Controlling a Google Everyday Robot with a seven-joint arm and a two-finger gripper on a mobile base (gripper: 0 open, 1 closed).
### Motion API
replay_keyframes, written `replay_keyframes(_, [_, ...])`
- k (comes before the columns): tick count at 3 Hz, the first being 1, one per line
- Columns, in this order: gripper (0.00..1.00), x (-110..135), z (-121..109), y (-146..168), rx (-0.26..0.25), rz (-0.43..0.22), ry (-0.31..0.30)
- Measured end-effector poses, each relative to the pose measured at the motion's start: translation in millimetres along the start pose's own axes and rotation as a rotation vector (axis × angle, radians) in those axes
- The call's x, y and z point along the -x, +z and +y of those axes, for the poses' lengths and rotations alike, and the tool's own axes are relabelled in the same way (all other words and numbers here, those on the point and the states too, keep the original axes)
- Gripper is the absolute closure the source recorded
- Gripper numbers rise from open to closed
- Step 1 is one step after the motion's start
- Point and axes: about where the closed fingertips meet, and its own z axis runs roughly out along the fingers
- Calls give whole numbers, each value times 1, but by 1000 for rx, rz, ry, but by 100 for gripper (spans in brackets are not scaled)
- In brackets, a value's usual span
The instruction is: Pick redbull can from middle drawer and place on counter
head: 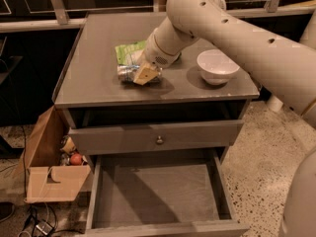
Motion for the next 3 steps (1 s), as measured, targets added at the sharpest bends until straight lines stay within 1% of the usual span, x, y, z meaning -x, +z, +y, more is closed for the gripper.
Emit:
replay_keyframes(1, [11, 0, 0, 0, 0, 0, 0])
replay_keyframes(2, [0, 0, 0, 0, 0, 0, 0])
replay_keyframes(3, [0, 0, 0, 0, 0, 0, 0])
